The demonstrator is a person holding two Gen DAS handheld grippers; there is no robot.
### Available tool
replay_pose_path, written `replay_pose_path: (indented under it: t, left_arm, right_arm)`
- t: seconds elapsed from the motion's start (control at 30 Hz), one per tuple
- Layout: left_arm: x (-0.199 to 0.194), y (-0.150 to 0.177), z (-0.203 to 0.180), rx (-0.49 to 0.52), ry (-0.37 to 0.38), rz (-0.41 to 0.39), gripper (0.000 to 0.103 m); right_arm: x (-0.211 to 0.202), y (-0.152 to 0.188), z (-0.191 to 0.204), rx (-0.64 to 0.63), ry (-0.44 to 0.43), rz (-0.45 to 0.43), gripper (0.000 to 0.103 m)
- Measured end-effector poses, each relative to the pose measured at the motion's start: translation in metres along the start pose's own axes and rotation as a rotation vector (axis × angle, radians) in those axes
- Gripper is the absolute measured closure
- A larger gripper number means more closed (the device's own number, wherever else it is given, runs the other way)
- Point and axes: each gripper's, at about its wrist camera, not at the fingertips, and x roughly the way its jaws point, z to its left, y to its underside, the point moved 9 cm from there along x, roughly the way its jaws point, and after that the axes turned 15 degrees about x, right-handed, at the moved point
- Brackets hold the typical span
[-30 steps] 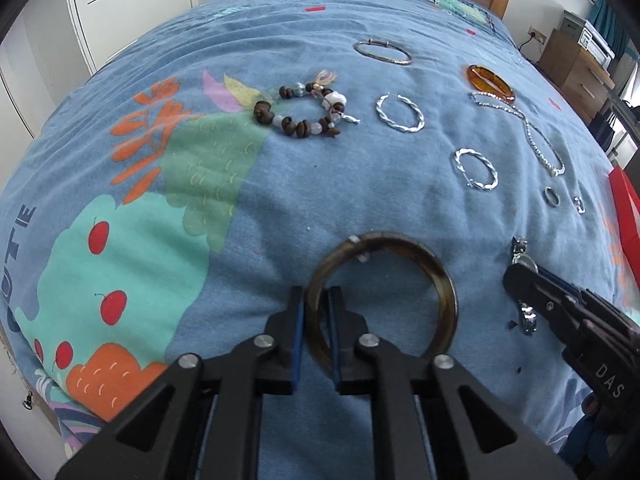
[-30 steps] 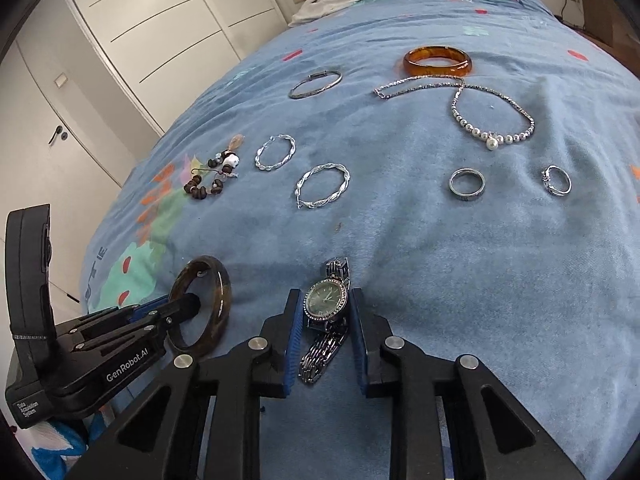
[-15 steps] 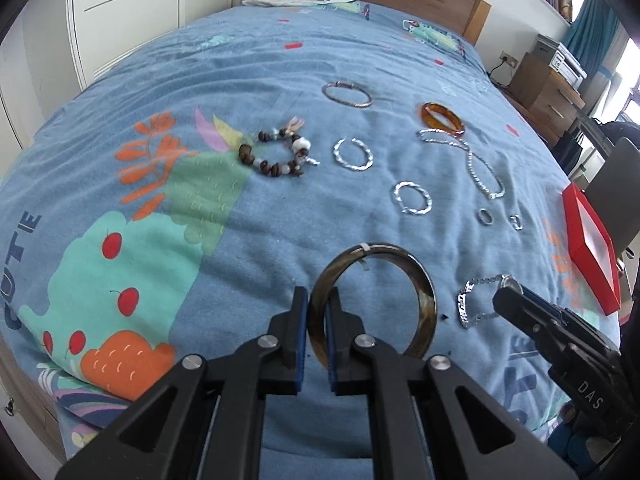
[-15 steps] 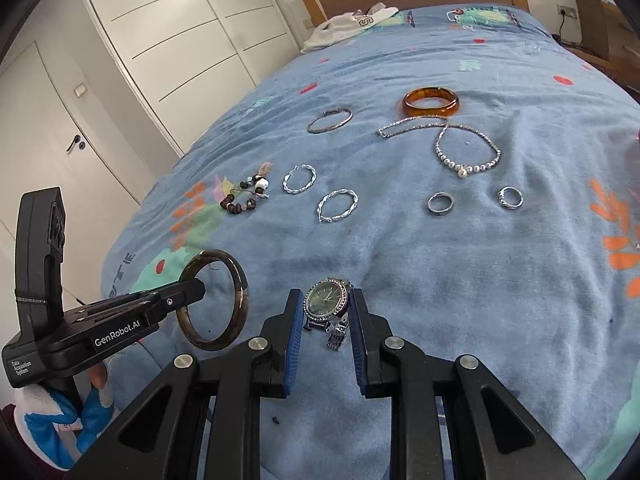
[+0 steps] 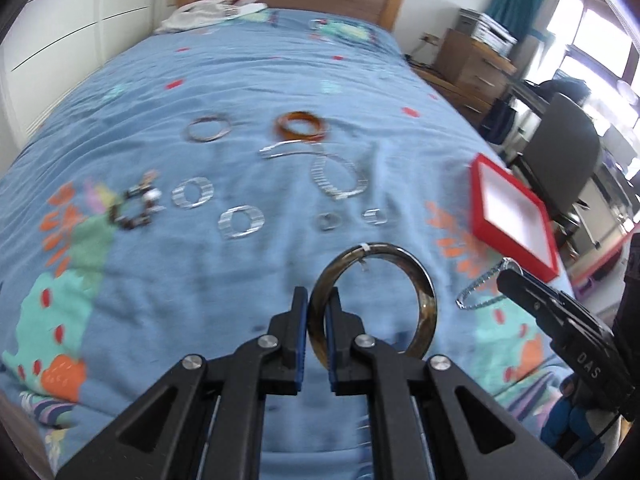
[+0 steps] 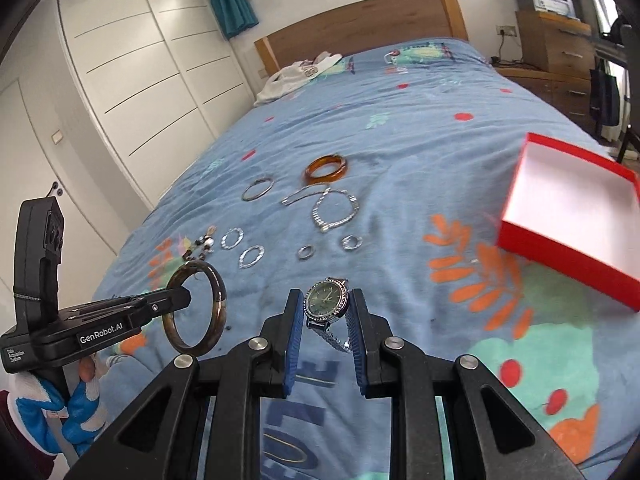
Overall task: Organize jewelry
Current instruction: 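Carry the brown bangle and silver watch with both tools into the red box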
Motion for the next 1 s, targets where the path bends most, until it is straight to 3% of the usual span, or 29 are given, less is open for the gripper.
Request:
replay_pose_path:
  t: [0.27, 0.5, 0.77, 1.0]
  left_arm:
    - [0.046, -0.086, -0.131, 0.205, 0.135, -0.03, 0.096]
    - [0.112, -0.133, -0.215, 0.303, 0.205, -0.003, 0.096]
    - [0.174, -0.14, -0.252, 0.33, 0.201, 0.061, 0.096]
    - [0.209, -0.128, -0.247, 0.324, 0.152, 0.118, 0.095]
  right_arm:
    - [-0.051, -0.076, -0.113, 0.055, 0.155, -0.124, 0.08]
    - [-0.045, -0.121, -0.194, 0.09, 0.247, -0.147, 0.08]
    - [-0.011, -0.131, -0.246, 0.114, 0.291, -0.102, 0.08]
    - [0.011, -0.117, -0.262, 0.122, 0.297, -0.05, 0.08]
